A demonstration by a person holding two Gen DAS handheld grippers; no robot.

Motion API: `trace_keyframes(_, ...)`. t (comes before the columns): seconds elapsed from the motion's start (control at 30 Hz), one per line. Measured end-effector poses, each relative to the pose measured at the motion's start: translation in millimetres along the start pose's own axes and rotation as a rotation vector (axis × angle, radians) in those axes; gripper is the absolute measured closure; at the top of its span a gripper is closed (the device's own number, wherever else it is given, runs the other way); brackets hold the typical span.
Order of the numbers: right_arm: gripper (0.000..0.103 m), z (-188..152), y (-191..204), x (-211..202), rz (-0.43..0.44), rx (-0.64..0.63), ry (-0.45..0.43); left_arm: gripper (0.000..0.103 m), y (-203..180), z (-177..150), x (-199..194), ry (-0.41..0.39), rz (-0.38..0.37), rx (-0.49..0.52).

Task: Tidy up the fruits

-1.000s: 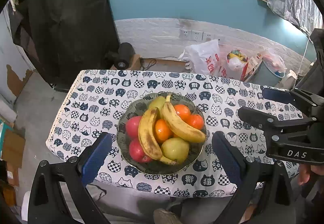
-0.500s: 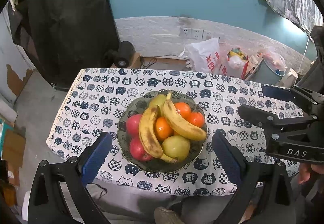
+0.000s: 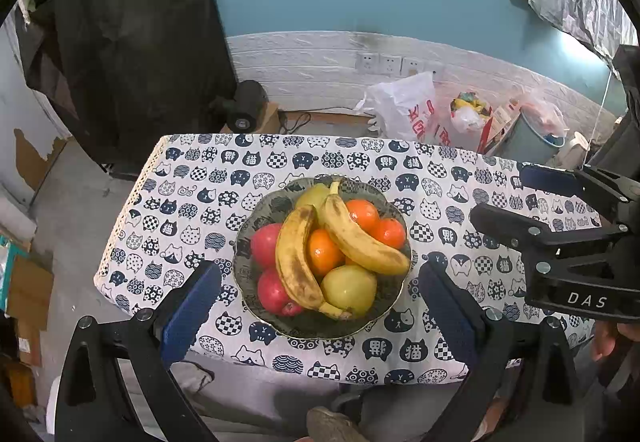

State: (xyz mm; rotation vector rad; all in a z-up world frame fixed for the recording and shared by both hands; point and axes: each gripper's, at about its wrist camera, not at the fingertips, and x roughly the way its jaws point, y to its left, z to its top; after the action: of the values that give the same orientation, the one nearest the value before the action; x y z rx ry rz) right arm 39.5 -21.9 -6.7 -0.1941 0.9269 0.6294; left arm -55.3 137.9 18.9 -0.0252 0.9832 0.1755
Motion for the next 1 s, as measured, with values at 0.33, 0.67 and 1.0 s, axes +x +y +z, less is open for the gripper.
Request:
trace_keyframes(0.33,0.025,0.1,-0.2,-0.5,0.001,-0.002,0.003,0.003,1.8,0.5,2.2,0.006,-0.01,0.005)
trace_keyframes(0.67,0.025,0.0,-0.1,-0.5,0.0,0.0,0.003,0.003,1.6,0.2,2.9,0.012,-0.011,0.004)
trace_keyframes(1.0,0.025,-0.6,0.9,-0.8,0.001,-0.005,0.005,0.003,2.1,-1.4,3.6,0.015,-0.013,0.008)
